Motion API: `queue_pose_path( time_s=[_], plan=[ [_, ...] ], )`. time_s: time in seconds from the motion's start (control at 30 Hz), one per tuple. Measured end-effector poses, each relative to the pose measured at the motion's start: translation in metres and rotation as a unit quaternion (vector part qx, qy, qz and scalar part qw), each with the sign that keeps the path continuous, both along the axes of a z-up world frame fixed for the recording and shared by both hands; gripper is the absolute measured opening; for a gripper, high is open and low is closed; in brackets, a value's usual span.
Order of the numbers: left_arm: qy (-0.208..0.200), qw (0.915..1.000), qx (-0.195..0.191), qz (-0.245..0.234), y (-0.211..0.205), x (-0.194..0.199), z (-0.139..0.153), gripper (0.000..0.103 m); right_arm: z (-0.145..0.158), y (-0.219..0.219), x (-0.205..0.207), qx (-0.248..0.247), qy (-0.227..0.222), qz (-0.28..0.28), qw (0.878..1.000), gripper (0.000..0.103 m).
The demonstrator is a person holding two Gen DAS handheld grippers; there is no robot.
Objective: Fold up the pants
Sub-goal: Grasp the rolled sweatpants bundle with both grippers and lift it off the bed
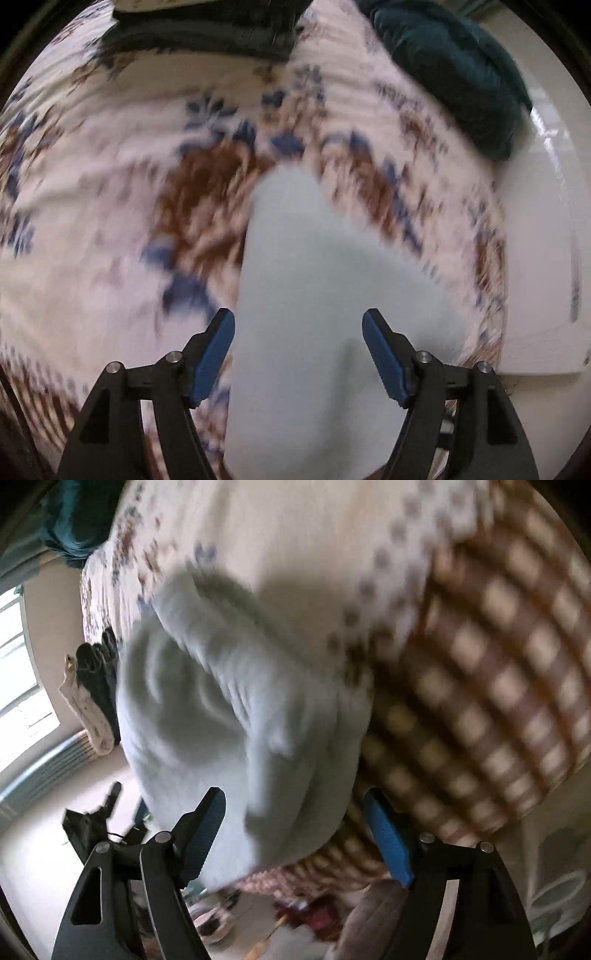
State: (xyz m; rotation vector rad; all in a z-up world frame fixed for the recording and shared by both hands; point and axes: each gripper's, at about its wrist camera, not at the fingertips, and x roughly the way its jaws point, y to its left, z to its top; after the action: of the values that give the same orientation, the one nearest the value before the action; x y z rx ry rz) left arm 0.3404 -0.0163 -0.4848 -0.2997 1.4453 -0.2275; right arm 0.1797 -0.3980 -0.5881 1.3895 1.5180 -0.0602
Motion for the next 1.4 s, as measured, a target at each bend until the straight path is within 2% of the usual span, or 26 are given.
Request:
queue_pose_path(
  time_s=[0.03, 0.07, 0.13, 0.2, 0.27, 0.3, 0.33, 0.37, 0.4, 0.47, 0.53, 0.57, 0.6, 0.67, 0.7, 0.77, 0.87, 0.9, 0.97, 1.0, 1.07, 1.1, 1.13, 1.2, 1.3, 1.4],
  plan=[
    [0.010, 0.9999, 0.007, -0.004, -0.001, -0.010, -0.008, 0.070, -0.006, 0.010, -0.004, 0.007, 0.000, 0.002, 1.000, 0.072],
    [0.018, 0.9998, 0.008, -0.005, -0.004, -0.017, -0.016, 0.070, -0.010, 0.018, -0.005, 0.006, -0.003, 0.000, 1.000, 0.045],
    [0.034, 0.9994, -0.006, 0.007, -0.001, -0.029, -0.030, 0.070, -0.016, 0.025, -0.009, -0.010, -0.010, -0.008, 1.000, 0.039],
    [0.033, 0.9993, -0.009, 0.015, 0.001, -0.032, -0.035, 0.073, -0.018, 0.029, -0.007, -0.008, -0.028, -0.017, 0.999, 0.029],
    [0.026, 0.9994, -0.006, 0.020, 0.005, -0.031, -0.035, 0.079, -0.005, 0.027, -0.004, 0.021, -0.112, -0.050, 0.992, 0.027],
    [0.026, 0.9993, -0.009, 0.024, 0.006, -0.030, -0.036, 0.081, 0.007, 0.025, -0.002, 0.035, -0.165, -0.061, 0.984, 0.026],
    [0.026, 0.9992, -0.013, 0.027, 0.008, -0.029, -0.036, 0.081, 0.021, 0.024, 0.002, 0.027, -0.205, -0.045, 0.977, 0.026],
    [0.024, 0.9993, -0.014, 0.026, 0.008, -0.031, -0.035, 0.081, 0.024, 0.025, 0.004, 0.009, -0.206, -0.025, 0.978, 0.025],
    [0.023, 0.9993, -0.016, 0.025, 0.008, -0.031, -0.035, 0.082, 0.020, 0.028, 0.007, -0.035, -0.175, 0.025, 0.984, 0.025],
    [0.033, 0.9987, -0.035, 0.013, 0.004, -0.035, -0.039, 0.084, -0.003, 0.030, 0.006, -0.074, -0.104, 0.067, 0.990, 0.026],
    [0.043, 0.9982, -0.041, 0.004, 0.000, -0.040, -0.037, 0.084, -0.019, 0.032, 0.003, -0.060, -0.063, 0.060, 0.994, 0.030],
    [0.041, 0.9982, -0.042, 0.007, 0.001, -0.044, -0.032, 0.084, -0.016, 0.031, 0.005, -0.050, -0.065, 0.052, 0.995, 0.039],
    [0.036, 0.9983, -0.044, 0.010, 0.004, -0.048, -0.026, 0.083, -0.013, 0.030, 0.011, -0.040, -0.068, 0.049, 0.996, 0.054],
    [0.025, 0.9987, -0.034, 0.029, 0.015, -0.063, -0.010, 0.083, -0.002, 0.025, 0.012, -0.027, -0.077, 0.039, 0.996, 0.076],
    [0.023, 0.9984, -0.030, 0.042, 0.020, -0.071, -0.005, 0.083, 0.005, 0.024, 0.009, -0.026, -0.080, 0.026, 0.996, 0.078],
    [0.041, 0.9961, -0.029, 0.073, 0.034, -0.090, -0.003, 0.083, 0.008, 0.021, -0.010, -0.014, -0.066, 0.014, 0.998, 0.078],
    [0.101, 0.9852, -0.064, 0.123, 0.043, -0.113, -0.022, 0.083, -0.011, 0.026, -0.023, 0.030, -0.031, -0.015, 0.999, 0.078],
    [0.125, 0.9781, -0.091, 0.139, 0.043, -0.118, -0.035, 0.083, -0.014, 0.032, -0.019, 0.046, -0.031, -0.028, 0.998, 0.067],
    [0.136, 0.9667, -0.129, 0.174, 0.043, -0.126, -0.050, 0.082, -0.022, 0.048, -0.016, 0.075, -0.045, -0.062, 0.994, 0.033],
    [0.128, 0.9643, -0.137, 0.187, 0.043, -0.127, -0.054, 0.082, -0.022, 0.054, -0.014, 0.086, -0.058, -0.071, 0.992, 0.033],
    [0.106, 0.9664, -0.135, 0.192, 0.040, -0.125, -0.062, 0.075, -0.020, 0.058, -0.012, 0.091, -0.090, -0.075, 0.989, 0.030],
    [0.100, 0.9680, -0.131, 0.189, 0.039, -0.123, -0.066, 0.073, -0.020, 0.065, -0.006, 0.068, -0.086, -0.051, 0.993, 0.030],
    [0.095, 0.9694, -0.127, 0.188, 0.039, -0.122, -0.069, 0.072, -0.021, 0.067, -0.007, 0.028, -0.064, 0.004, 0.998, 0.031],
    [0.090, 0.9683, -0.136, 0.189, 0.043, -0.121, -0.072, 0.071, -0.020, 0.069, 0.000, -0.003, -0.041, 0.062, 0.997, 0.053],
    [0.095, 0.9695, -0.154, 0.165, 0.051, -0.121, -0.064, 0.072, 0.002, 0.062, 0.012, -0.024, -0.037, 0.105, 0.993, 0.062],
    [0.090, 0.9757, -0.141, 0.142, 0.052, -0.122, -0.052, 0.072, 0.039, 0.031, 0.020, -0.088, -0.065, 0.119, 0.987, 0.070]
  ],
)
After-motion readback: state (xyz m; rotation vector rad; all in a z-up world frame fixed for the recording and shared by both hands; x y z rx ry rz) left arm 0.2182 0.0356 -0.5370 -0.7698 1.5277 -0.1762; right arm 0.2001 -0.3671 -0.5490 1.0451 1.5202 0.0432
